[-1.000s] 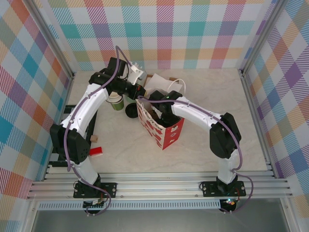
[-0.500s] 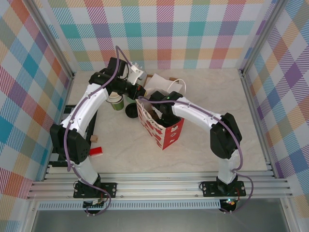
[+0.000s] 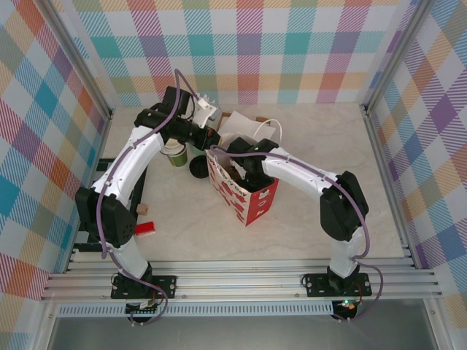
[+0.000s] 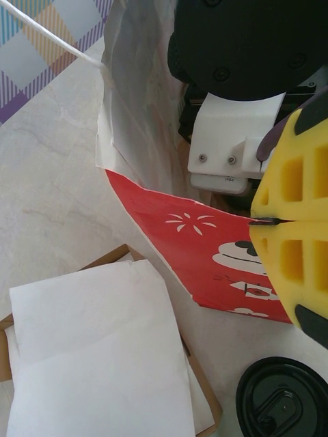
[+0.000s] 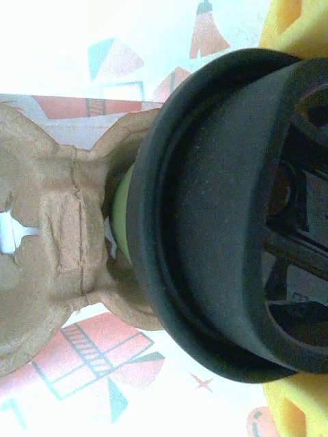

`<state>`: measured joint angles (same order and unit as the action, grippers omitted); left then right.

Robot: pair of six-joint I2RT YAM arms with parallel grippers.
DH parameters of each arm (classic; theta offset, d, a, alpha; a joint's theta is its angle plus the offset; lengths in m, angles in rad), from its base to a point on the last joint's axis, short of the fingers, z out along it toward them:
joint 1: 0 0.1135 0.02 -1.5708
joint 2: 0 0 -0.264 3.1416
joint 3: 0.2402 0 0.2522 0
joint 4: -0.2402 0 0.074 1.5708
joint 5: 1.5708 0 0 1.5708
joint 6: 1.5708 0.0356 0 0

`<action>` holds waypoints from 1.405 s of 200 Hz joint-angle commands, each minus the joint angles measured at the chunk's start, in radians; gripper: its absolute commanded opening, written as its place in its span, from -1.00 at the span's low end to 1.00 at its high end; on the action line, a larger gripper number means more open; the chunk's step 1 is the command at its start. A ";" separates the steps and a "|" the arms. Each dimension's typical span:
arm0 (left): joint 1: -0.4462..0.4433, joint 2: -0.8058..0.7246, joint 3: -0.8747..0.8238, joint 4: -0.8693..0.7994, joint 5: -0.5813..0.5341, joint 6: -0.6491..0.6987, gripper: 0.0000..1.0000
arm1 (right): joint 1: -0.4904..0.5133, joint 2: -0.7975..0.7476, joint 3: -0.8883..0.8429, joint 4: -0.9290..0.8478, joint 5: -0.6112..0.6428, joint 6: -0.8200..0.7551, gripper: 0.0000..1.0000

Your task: Pack the takeout coffee

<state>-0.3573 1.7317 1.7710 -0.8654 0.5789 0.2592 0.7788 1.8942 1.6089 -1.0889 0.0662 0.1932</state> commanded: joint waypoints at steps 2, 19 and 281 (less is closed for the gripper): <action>0.004 -0.014 0.004 -0.032 0.027 0.020 -1.00 | -0.007 -0.012 -0.022 0.039 -0.002 -0.017 -0.27; 0.004 -0.014 0.004 -0.033 0.027 0.020 -1.00 | -0.007 -0.009 -0.024 0.038 0.001 -0.018 -0.27; 0.004 -0.002 0.013 -0.044 0.041 0.025 -1.00 | -0.018 0.094 -0.125 0.004 0.072 0.011 -0.47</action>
<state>-0.3573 1.7321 1.7714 -0.8700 0.5865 0.2665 0.7784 1.8755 1.5593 -1.0374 0.0715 0.1944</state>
